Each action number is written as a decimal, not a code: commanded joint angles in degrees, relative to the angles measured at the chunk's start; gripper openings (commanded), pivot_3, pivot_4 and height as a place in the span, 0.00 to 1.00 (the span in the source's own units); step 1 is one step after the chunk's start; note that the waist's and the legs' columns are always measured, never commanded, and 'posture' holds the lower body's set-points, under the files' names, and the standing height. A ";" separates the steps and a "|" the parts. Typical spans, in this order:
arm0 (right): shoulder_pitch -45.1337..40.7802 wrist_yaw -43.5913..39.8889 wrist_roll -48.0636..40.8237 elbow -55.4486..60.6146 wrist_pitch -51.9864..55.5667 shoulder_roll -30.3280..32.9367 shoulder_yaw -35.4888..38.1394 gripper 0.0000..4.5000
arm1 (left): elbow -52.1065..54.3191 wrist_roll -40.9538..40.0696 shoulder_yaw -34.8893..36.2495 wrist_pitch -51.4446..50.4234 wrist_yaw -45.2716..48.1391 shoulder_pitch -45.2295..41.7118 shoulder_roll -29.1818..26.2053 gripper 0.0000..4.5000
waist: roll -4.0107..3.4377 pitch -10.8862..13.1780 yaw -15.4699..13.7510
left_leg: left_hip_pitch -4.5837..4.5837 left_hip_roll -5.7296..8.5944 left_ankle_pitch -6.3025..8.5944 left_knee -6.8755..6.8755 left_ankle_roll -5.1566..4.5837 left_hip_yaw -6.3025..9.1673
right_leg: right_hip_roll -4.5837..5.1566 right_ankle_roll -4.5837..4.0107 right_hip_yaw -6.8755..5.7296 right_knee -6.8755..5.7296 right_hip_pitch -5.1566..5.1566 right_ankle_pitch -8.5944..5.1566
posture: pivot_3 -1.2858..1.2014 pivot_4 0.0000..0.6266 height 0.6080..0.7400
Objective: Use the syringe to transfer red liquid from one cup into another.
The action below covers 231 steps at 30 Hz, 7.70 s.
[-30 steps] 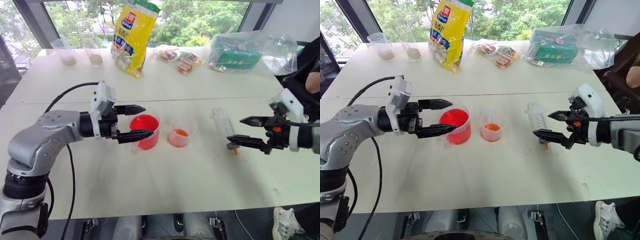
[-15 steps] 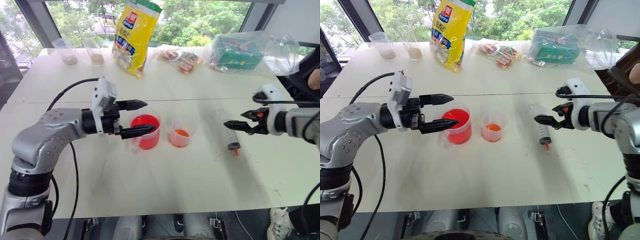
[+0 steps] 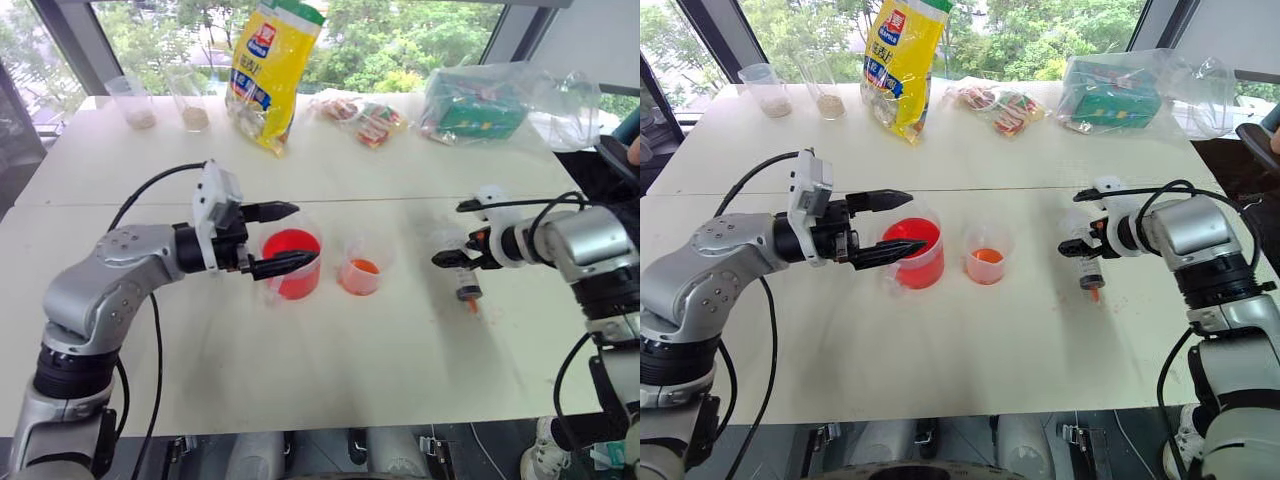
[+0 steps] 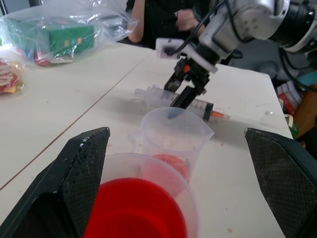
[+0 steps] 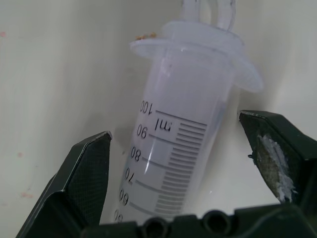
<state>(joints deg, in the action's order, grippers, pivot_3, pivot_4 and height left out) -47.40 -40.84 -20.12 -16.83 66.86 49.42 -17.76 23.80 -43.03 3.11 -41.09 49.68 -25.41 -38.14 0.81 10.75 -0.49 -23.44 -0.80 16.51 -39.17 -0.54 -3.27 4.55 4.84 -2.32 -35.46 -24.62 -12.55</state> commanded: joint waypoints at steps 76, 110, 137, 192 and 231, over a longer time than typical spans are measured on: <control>13.32 -8.28 -3.12 12.63 -59.21 -48.98 8.27 0.31 | -19.58 5.32 3.39 3.70 2.45 -19.83 0.05 1.00 | 0.00 0.01 1.40 | 0.12 -0.02 -0.13 0.01 0.23 0.08 | 0.01 0.06 -0.04 -0.64 -0.13 0.05 | 0.52 0.24 1.00; 14.32 -10.50 -3.36 10.70 -54.80 -49.88 5.70 0.31 | -22.81 3.23 7.92 3.94 0.30 -27.62 2.75 0.02 | -0.01 0.01 1.40 | 0.11 -0.02 -0.12 0.01 0.22 0.09 | 0.00 0.06 -0.04 -0.63 -0.14 0.05 | 0.52 0.24 1.00; 9.67 -9.85 -4.57 12.34 -54.21 -49.68 8.26 0.31 | -19.73 2.60 5.89 0.76 3.24 -22.91 -0.35 0.21 | -0.02 0.02 1.65 | 0.11 -0.03 -0.12 0.02 0.22 0.09 | 0.00 0.05 -0.03 -0.64 -0.17 0.05 | 0.52 0.24 1.00; 25.57 9.17 -12.80 38.50 -46.63 -37.78 18.32 0.31 | -37.00 8.76 -0.26 11.53 11.36 -37.50 13.25 0.99 | -0.01 0.07 1.21 | 0.04 0.03 -0.08 0.02 0.14 0.06 | 0.00 0.07 0.02 -0.55 -0.20 0.04 | 0.52 0.24 1.00; 24.66 7.91 -11.01 39.69 -47.32 -34.65 17.58 0.31 | -49.42 16.61 -5.05 17.96 25.81 -42.53 17.85 0.01 | 0.00 0.08 1.21 | 0.02 0.04 -0.07 0.01 0.12 0.08 | -0.01 0.08 0.00 -0.56 -0.20 0.03 | 0.52 0.24 1.00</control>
<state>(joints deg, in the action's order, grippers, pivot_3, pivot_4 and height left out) -20.91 -32.01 -30.54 19.71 21.62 14.63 -0.64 -27.67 -26.73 -1.33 -23.13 74.90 -67.59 -20.01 0.81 10.83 0.72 -23.41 -0.76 16.44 -39.16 -0.42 -3.19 4.54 4.92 -2.32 -36.02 -24.82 -12.52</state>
